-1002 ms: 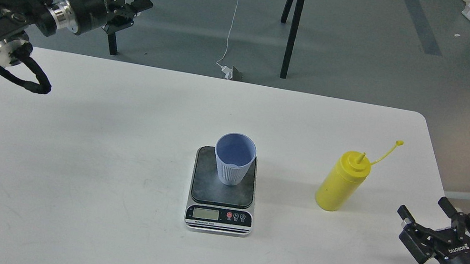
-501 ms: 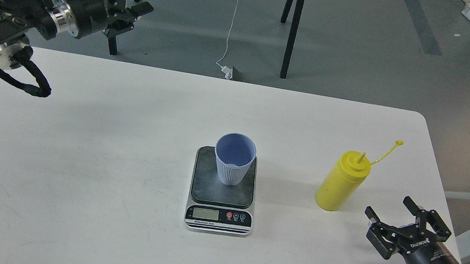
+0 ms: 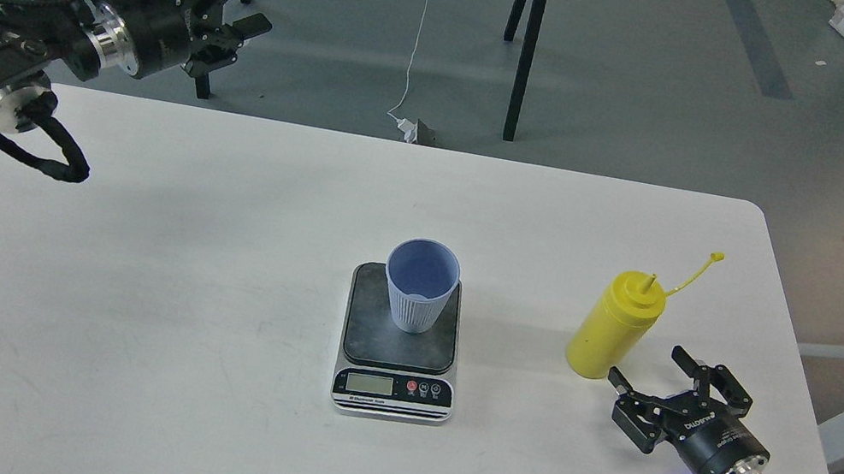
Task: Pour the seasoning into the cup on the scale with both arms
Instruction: 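Move the right gripper to the yellow squeeze bottle and grasp it, then lift the yellow bottle with the right gripper and tilt it over the cup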
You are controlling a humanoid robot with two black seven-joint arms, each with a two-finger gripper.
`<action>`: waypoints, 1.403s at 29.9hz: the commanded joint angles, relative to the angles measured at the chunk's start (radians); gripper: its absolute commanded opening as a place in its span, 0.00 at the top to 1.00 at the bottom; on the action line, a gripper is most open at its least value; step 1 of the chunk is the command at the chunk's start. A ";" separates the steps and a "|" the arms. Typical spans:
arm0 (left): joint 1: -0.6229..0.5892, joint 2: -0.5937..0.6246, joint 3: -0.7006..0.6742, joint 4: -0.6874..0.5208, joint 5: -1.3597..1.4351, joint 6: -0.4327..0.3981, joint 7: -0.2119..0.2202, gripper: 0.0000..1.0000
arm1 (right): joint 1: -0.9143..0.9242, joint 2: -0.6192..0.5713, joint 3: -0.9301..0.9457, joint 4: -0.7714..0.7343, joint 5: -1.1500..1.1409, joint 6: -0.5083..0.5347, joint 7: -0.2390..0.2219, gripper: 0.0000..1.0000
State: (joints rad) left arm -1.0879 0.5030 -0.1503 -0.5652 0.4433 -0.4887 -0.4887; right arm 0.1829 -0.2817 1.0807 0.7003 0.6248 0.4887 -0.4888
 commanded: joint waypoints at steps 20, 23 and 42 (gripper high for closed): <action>0.020 -0.003 0.001 -0.001 0.002 0.000 0.000 0.10 | 0.124 0.058 -0.094 -0.108 -0.065 0.000 0.000 0.00; 0.026 -0.003 0.001 -0.001 0.000 0.000 0.000 0.10 | 0.141 0.062 -0.094 -0.122 -0.089 0.000 0.000 0.00; 0.042 -0.004 0.000 -0.002 0.000 0.000 0.000 0.10 | 0.210 0.059 -0.122 -0.148 -0.158 0.000 0.000 0.98</action>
State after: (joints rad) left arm -1.0507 0.4988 -0.1501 -0.5671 0.4434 -0.4887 -0.4887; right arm 0.3656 -0.2148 0.9828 0.5588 0.4935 0.4887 -0.4886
